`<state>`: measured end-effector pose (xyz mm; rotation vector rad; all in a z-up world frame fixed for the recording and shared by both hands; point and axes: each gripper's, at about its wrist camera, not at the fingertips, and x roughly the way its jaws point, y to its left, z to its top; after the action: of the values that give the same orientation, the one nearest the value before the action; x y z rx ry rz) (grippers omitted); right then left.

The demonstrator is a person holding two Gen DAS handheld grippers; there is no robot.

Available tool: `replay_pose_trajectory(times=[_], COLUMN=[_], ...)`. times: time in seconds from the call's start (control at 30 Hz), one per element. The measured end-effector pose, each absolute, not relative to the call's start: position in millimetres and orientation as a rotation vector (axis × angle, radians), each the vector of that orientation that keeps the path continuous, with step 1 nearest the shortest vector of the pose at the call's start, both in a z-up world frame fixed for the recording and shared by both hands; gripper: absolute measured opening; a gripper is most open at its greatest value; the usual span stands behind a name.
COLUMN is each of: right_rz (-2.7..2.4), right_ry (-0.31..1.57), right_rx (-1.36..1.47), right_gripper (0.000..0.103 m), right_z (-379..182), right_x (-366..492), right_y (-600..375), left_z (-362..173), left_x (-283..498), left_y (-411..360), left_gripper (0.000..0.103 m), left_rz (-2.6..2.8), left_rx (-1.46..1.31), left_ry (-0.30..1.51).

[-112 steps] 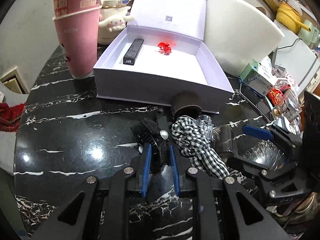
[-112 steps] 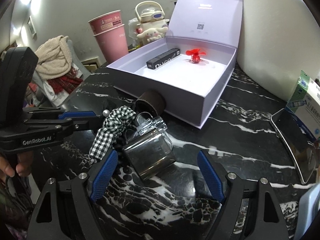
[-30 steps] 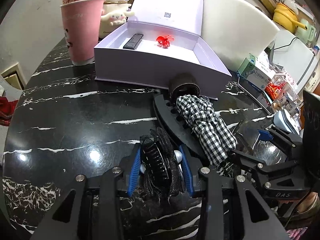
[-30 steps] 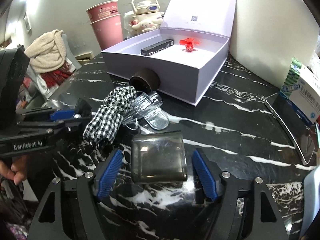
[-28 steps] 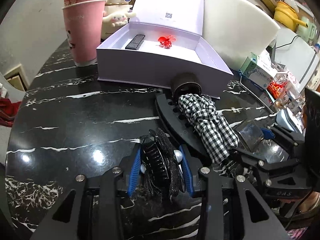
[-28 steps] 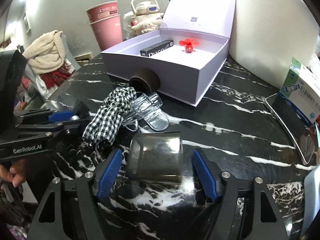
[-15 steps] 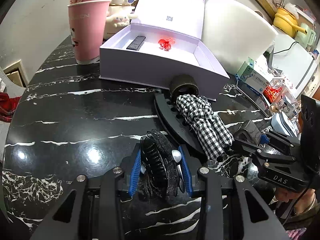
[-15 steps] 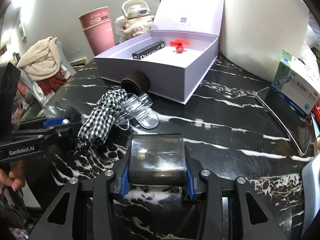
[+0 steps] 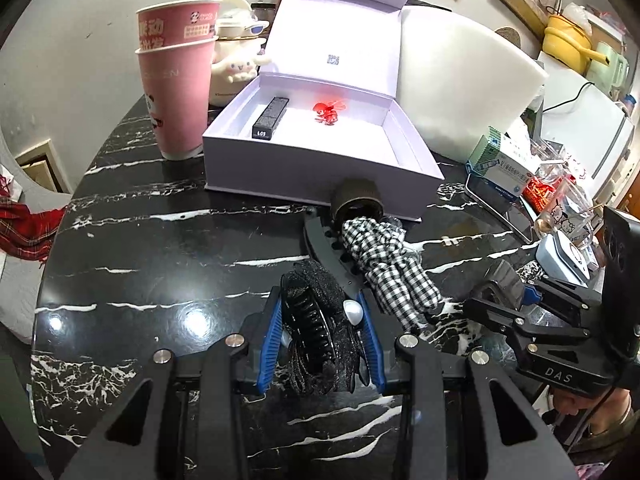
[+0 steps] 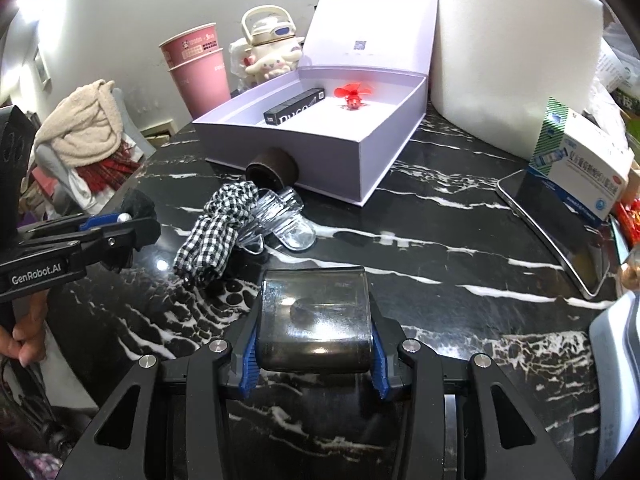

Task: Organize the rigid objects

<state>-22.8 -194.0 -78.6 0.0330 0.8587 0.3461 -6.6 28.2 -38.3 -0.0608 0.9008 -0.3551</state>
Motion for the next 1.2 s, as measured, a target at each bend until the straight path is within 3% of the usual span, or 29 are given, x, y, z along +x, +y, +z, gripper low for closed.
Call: replay_pose_trajectory(times=[1.2], right_rz=[0.466], right_ry=[0.626], right_rx=[-0.100], right_gripper=[0.043], right_z=[29.4], right_x=[-15.2], right_y=[-188.7], left_z=[64.4], left_x=[18.8], left_y=[-1.6], left_gripper=[0.036], left_rz=[-0.400], left_rx=[0.044], left_ry=[0.676])
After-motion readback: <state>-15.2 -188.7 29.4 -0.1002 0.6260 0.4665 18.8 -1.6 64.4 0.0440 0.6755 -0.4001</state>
